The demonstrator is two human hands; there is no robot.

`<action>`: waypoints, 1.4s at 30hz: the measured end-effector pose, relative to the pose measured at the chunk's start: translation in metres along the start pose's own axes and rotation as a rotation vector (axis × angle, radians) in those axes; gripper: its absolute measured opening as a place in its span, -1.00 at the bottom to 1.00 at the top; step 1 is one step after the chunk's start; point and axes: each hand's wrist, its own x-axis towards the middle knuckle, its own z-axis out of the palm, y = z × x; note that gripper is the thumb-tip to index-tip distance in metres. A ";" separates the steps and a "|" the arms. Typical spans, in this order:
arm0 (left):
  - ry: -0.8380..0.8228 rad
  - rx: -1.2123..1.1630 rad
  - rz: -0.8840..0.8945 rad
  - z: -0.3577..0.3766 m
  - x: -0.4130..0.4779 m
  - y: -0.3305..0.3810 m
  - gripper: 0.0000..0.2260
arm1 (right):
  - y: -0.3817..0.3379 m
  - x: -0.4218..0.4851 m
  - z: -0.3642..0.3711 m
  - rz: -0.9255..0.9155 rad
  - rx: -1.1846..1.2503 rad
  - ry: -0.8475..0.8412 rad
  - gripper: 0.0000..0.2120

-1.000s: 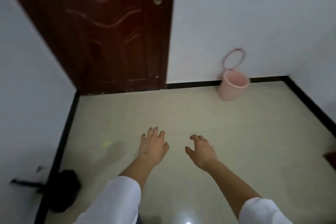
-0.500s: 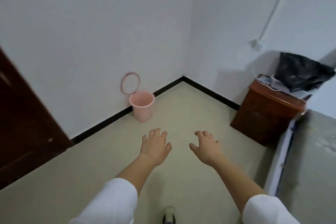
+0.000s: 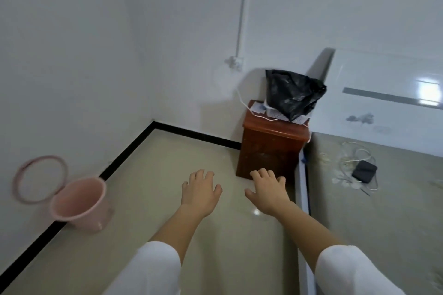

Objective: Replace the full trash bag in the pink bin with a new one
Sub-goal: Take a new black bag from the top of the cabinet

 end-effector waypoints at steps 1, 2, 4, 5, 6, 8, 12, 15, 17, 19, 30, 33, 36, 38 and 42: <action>-0.002 0.003 0.022 0.000 0.022 0.010 -0.58 | 0.012 0.016 -0.004 0.015 0.009 0.010 -0.53; -0.007 0.006 0.041 0.001 0.043 0.020 -0.58 | 0.024 0.032 -0.008 0.032 0.022 0.019 -0.54; -0.009 0.010 0.074 0.006 0.087 0.042 -0.60 | 0.051 0.066 -0.013 0.064 0.046 0.033 -0.55; -0.005 0.011 0.088 0.009 0.110 0.054 -0.61 | 0.066 0.084 -0.016 0.077 0.052 0.039 -0.55; 0.000 0.011 0.102 0.012 0.134 0.066 -0.62 | 0.082 0.103 -0.019 0.088 0.053 0.047 -0.56; 0.004 0.002 0.119 0.019 0.181 0.093 -0.62 | 0.115 0.143 -0.026 0.099 0.057 0.054 -0.55; -0.003 -0.027 0.114 0.031 0.274 0.149 -0.60 | 0.185 0.223 -0.048 0.109 0.095 0.052 -0.55; 0.009 -0.069 0.106 0.038 0.340 0.190 -0.60 | 0.234 0.282 -0.071 0.136 0.095 0.063 -0.53; 0.008 -0.098 0.111 0.042 0.377 0.214 -0.60 | 0.263 0.316 -0.083 0.162 0.089 0.049 -0.52; 0.001 -0.098 0.122 0.048 0.409 0.233 -0.60 | 0.288 0.345 -0.088 0.186 0.103 0.034 -0.51; -0.095 -0.145 0.171 0.077 0.604 0.292 -0.59 | 0.386 0.511 -0.095 0.325 0.153 0.035 -0.52; -0.170 -0.217 0.169 0.086 0.662 0.299 -0.52 | 0.405 0.566 -0.104 0.359 0.165 0.046 -0.51; -0.139 -0.196 0.175 0.088 0.716 0.303 -0.46 | 0.418 0.617 -0.111 0.370 0.186 0.045 -0.37; -0.083 -0.211 0.177 0.085 0.751 0.309 -0.43 | 0.422 0.650 -0.114 0.365 0.219 0.043 -0.21; -0.130 -0.455 0.007 0.083 0.811 0.320 -0.43 | 0.420 0.705 -0.109 0.338 0.233 0.028 0.01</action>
